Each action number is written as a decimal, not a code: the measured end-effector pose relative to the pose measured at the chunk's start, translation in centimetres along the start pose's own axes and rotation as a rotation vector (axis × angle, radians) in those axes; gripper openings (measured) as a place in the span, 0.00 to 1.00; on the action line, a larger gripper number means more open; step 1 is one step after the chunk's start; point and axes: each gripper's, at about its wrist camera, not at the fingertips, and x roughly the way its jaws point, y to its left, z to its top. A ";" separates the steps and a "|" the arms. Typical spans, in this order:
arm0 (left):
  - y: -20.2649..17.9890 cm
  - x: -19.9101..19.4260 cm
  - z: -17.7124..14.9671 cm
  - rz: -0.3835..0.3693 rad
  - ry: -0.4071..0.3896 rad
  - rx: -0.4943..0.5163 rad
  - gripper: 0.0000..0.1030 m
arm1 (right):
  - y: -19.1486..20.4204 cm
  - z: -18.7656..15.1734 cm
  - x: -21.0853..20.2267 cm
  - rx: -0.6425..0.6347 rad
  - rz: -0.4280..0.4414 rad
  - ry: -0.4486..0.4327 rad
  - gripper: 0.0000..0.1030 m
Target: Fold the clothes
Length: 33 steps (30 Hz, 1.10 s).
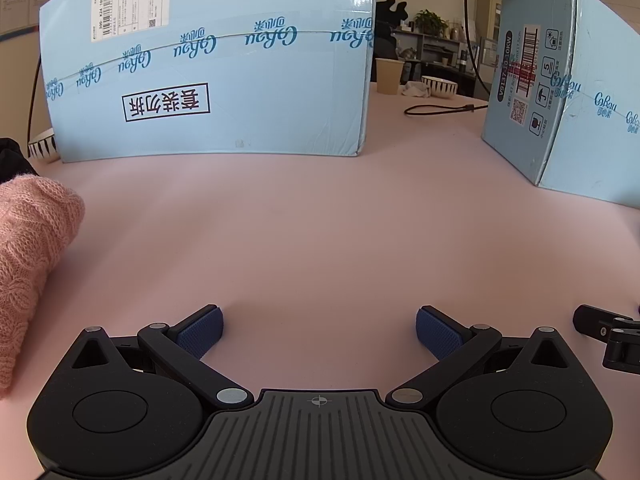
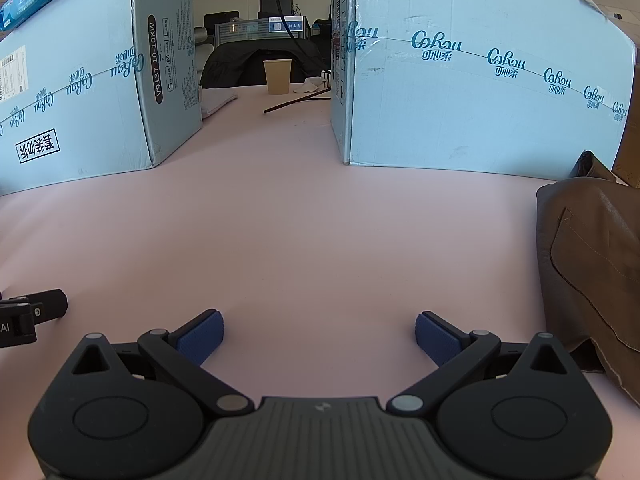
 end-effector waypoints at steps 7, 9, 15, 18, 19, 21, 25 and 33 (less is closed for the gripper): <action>0.5 -0.2 0.0 0.004 -0.002 0.005 1.00 | 0.0 0.0 0.0 0.003 0.003 0.000 1.00; 0.6 0.0 0.0 0.004 -0.001 0.006 1.00 | 0.0 0.0 0.0 0.004 0.004 0.000 1.00; -0.3 0.0 -0.1 0.010 -0.001 0.014 1.00 | 0.3 0.2 0.4 0.000 0.001 0.001 1.00; -0.3 0.2 0.0 0.011 -0.002 0.016 1.00 | 0.0 0.3 0.3 0.001 0.001 0.001 1.00; -0.3 0.2 0.0 0.011 -0.002 0.015 1.00 | 0.0 0.1 0.2 -0.001 0.000 0.001 1.00; -0.3 0.2 0.1 0.013 -0.002 0.018 1.00 | -0.1 0.1 0.0 -0.001 -0.001 0.001 1.00; -0.2 0.3 0.1 0.013 0.000 0.019 1.00 | -0.2 0.0 -0.1 0.000 0.001 0.001 1.00; 0.6 0.0 -0.1 0.011 0.004 0.018 1.00 | -0.7 -0.1 -0.3 0.000 -0.001 0.002 1.00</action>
